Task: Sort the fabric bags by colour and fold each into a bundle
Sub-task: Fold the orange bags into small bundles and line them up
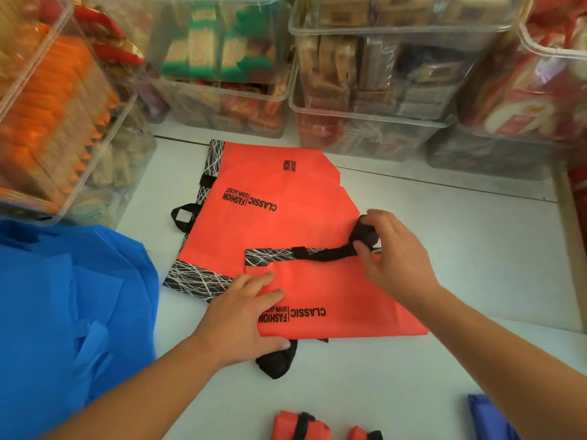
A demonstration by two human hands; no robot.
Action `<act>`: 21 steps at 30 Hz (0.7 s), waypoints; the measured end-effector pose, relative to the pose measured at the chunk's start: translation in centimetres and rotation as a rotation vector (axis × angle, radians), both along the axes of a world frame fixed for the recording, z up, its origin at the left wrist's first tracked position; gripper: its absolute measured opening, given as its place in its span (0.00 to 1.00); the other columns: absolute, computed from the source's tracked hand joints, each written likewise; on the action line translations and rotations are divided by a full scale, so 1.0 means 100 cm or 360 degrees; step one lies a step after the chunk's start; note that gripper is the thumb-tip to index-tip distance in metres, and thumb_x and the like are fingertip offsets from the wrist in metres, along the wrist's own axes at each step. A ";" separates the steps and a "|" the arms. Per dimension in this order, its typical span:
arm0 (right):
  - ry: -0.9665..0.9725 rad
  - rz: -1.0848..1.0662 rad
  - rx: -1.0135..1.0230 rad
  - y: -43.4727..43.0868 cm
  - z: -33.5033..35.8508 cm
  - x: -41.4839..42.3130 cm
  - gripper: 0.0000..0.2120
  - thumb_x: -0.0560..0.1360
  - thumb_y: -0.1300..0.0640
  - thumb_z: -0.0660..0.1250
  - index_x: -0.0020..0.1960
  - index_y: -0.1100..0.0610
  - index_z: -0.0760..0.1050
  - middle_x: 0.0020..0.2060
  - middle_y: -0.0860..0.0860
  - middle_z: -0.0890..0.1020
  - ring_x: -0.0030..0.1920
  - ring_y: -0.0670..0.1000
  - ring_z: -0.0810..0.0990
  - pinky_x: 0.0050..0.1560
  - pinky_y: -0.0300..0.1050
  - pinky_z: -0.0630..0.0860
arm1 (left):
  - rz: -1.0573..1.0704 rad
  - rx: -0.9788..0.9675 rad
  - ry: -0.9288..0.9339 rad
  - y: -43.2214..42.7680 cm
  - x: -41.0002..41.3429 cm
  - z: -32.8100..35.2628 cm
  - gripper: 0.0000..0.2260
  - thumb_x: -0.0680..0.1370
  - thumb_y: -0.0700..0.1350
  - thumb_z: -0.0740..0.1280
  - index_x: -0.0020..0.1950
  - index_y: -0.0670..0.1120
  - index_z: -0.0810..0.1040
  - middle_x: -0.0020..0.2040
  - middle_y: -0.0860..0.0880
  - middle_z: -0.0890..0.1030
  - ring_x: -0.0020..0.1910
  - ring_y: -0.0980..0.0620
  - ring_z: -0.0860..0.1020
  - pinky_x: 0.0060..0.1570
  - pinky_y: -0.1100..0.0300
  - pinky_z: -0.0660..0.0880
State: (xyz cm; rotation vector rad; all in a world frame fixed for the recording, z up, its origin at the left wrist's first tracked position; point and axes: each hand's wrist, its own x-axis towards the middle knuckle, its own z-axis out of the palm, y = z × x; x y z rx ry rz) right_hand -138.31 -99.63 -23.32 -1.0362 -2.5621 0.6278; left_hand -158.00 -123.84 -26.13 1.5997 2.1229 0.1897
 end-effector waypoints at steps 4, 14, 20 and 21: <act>-0.0041 0.0300 0.0380 -0.047 -0.027 0.051 0.13 0.76 0.52 0.71 0.54 0.61 0.81 0.62 0.60 0.78 0.60 0.66 0.78 0.61 0.59 0.74 | -0.0101 -0.0012 0.0133 0.006 -0.003 0.000 0.42 0.59 0.77 0.68 0.70 0.62 0.76 0.76 0.56 0.70 0.72 0.52 0.67 0.51 0.48 0.81; -0.0507 0.0552 -0.0486 0.000 -0.020 0.071 0.16 0.70 0.31 0.70 0.53 0.37 0.82 0.77 0.43 0.70 0.67 0.48 0.79 0.58 0.40 0.76 | -0.0105 -0.0178 -0.0329 0.009 -0.034 0.014 0.33 0.73 0.80 0.49 0.65 0.65 0.80 0.77 0.66 0.66 0.72 0.61 0.64 0.71 0.59 0.67; -0.1006 0.0701 -0.0399 0.019 -0.002 0.020 0.28 0.79 0.28 0.54 0.73 0.37 0.72 0.78 0.35 0.63 0.74 0.49 0.69 0.72 0.49 0.68 | -0.0205 -0.0250 -0.0098 0.051 -0.041 0.016 0.22 0.84 0.63 0.53 0.62 0.50 0.77 0.57 0.56 0.75 0.56 0.51 0.77 0.53 0.52 0.74; -0.1013 0.0720 -0.0381 0.020 -0.003 0.012 0.23 0.82 0.35 0.56 0.76 0.35 0.66 0.78 0.34 0.62 0.74 0.49 0.69 0.72 0.50 0.68 | -0.0214 -0.0256 -0.0073 0.057 -0.042 0.014 0.17 0.85 0.59 0.56 0.60 0.49 0.76 0.55 0.55 0.74 0.54 0.50 0.77 0.51 0.51 0.74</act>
